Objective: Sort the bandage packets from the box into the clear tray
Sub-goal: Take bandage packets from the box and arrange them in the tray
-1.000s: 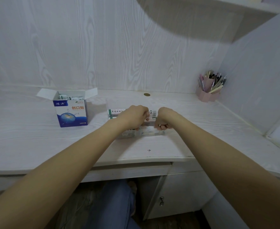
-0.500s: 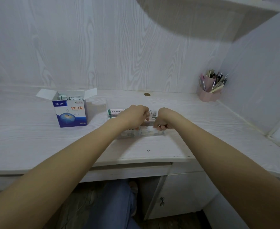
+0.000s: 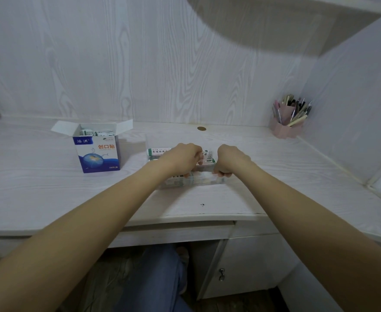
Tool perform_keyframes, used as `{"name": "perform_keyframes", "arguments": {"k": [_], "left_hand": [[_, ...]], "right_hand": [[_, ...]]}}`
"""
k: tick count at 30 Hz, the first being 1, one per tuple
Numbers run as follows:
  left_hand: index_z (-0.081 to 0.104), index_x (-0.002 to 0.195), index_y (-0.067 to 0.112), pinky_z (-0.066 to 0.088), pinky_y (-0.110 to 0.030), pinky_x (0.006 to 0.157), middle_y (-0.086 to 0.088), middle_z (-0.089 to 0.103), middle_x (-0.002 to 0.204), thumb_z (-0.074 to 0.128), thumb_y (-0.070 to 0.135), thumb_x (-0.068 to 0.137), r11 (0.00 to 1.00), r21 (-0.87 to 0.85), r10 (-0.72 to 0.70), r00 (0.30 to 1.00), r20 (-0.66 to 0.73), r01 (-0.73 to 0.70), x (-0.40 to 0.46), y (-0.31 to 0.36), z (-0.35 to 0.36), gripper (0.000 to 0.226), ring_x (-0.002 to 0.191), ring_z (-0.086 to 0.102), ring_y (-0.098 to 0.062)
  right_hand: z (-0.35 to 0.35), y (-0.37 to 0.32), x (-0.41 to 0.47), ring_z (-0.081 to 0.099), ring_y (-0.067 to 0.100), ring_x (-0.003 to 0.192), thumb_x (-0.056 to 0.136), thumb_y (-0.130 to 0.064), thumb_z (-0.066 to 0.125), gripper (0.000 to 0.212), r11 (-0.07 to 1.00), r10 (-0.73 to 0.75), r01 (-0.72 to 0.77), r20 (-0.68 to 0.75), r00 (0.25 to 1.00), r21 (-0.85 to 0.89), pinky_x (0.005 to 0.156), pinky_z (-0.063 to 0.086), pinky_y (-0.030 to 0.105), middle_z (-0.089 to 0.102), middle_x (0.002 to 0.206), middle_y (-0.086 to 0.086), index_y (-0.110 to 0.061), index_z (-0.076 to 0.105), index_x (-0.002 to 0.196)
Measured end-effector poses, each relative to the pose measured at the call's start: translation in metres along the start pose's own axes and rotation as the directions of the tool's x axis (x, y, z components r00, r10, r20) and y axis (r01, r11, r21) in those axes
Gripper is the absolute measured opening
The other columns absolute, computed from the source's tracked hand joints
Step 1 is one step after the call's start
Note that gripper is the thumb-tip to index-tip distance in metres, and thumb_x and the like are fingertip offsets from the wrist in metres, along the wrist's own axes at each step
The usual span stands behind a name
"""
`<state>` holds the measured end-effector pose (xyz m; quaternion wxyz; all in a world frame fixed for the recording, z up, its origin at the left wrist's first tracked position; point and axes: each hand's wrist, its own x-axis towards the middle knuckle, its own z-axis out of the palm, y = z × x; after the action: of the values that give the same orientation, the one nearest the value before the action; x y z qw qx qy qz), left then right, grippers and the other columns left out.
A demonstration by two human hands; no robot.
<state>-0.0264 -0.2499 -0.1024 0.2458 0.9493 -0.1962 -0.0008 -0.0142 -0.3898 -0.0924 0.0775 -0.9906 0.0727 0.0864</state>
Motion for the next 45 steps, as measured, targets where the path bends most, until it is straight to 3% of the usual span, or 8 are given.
{"name": "perform_keyframes", "arguments": {"k": [6, 10, 17, 22, 26, 31, 37, 45], "left_hand": [[0.047, 0.073, 0.022, 0.049, -0.025, 0.059, -0.002, 0.069, 0.083, 0.036, 0.022, 0.102, 0.994, -0.107, 0.025, 0.999, -0.048, -0.03, -0.004, 0.0, -0.008, 0.031, 0.044, 0.056, -0.008], [0.056, 0.077, 0.014, 0.042, -0.017, 0.049, -0.003, 0.072, 0.081, 0.043, 0.023, 0.101, 0.959, -0.283, -0.01, 0.999, -0.038, -0.001, -0.006, -0.004, -0.016, 0.029, 0.041, 0.052, -0.005], [0.059, 0.091, 0.012, 0.036, -0.011, 0.041, 0.001, 0.071, 0.078, 0.051, 0.019, 0.097, 0.906, -0.424, -0.064, 0.994, -0.094, 0.018, 0.005, -0.002, -0.031, 0.012, 0.046, 0.054, -0.005], [0.06, 0.11, 0.015, 0.045, -0.02, 0.071, -0.003, 0.066, 0.107, 0.049, 0.014, 0.096, 0.972, -0.223, -0.131, 0.958, -0.254, 0.074, 0.023, -0.016, -0.037, 0.018, 0.086, 0.06, -0.013], [0.052, 0.131, 0.02, 0.038, -0.041, 0.102, -0.002, 0.051, 0.137, 0.037, 0.014, 0.099, 0.989, 0.131, -0.059, 0.995, -0.084, 0.069, 0.035, -0.023, -0.033, 0.036, 0.124, 0.046, -0.022], [0.055, 0.129, 0.029, 0.027, -0.043, 0.104, 0.0, 0.035, 0.147, 0.036, 0.006, 0.095, 0.934, 0.352, -0.068, 0.998, -0.011, 0.068, 0.043, -0.027, -0.027, 0.045, 0.133, 0.027, -0.024], [0.061, 0.123, 0.029, 0.026, -0.039, 0.102, 0.001, 0.033, 0.147, 0.039, -0.002, 0.087, 0.936, 0.343, -0.084, 0.996, 0.012, 0.075, 0.045, -0.027, -0.024, 0.052, 0.132, 0.026, -0.023], [0.06, 0.123, 0.029, 0.027, -0.04, 0.103, 0.0, 0.034, 0.147, 0.04, -0.001, 0.087, 0.945, 0.319, -0.088, 0.996, 0.031, 0.074, 0.043, -0.025, -0.024, 0.05, 0.132, 0.027, -0.023]], "right_hand": [[-0.019, 0.008, -0.008, 0.059, 0.014, 0.054, 0.087, -0.007, 0.058, 0.003, 0.968, -0.056, 0.065, -0.045, 0.997, 0.244, 0.053, 0.042, 0.022, 0.069, 0.07, 0.003, -0.008, 0.057, 0.084], [-0.035, 0.02, -0.023, 0.062, 0.009, 0.067, 0.085, -0.015, 0.07, 0.019, 0.72, -0.271, 0.226, -0.034, 0.962, 0.656, 0.053, 0.044, 0.018, 0.068, 0.087, 0.001, -0.014, 0.067, 0.103], [-0.038, 0.016, -0.002, 0.059, 0.001, 0.053, 0.085, -0.008, 0.069, 0.004, 0.537, -0.366, 0.461, -0.297, 0.882, 0.706, 0.051, 0.039, 0.005, 0.066, 0.07, -0.001, -0.009, 0.07, 0.088], [-0.03, 0.018, 0.036, 0.057, 0.008, 0.055, 0.086, -0.011, 0.068, 0.003, 0.607, -0.187, 0.361, -0.315, 0.931, 0.708, 0.051, 0.04, 0.01, 0.065, 0.072, -0.002, -0.012, 0.07, 0.085], [-0.015, 0.014, 0.055, 0.055, 0.008, 0.058, 0.087, -0.012, 0.066, 0.009, 0.688, -0.195, 0.301, -0.231, 0.953, 0.66, 0.058, 0.043, 0.018, 0.064, 0.075, -0.001, -0.013, 0.069, 0.079], [-0.002, 0.003, 0.069, 0.057, 0.008, 0.069, 0.086, -0.01, 0.063, 0.011, 0.823, -0.269, 0.349, -0.234, 0.934, 0.449, 0.06, 0.043, 0.018, 0.066, 0.08, 0.0, -0.012, 0.071, 0.079], [0.002, -0.004, 0.071, 0.064, 0.018, 0.082, 0.084, -0.016, 0.067, 0.008, 0.899, -0.337, 0.374, -0.185, 0.923, 0.229, 0.076, 0.053, 0.033, 0.071, 0.085, 0.002, -0.014, 0.074, 0.084], [-0.002, -0.005, 0.064, 0.066, 0.019, 0.083, 0.087, -0.018, 0.063, 0.013, 0.902, -0.339, 0.369, -0.161, 0.927, 0.225, 0.08, 0.055, 0.036, 0.072, 0.089, 0.002, -0.011, 0.074, 0.087]]}}
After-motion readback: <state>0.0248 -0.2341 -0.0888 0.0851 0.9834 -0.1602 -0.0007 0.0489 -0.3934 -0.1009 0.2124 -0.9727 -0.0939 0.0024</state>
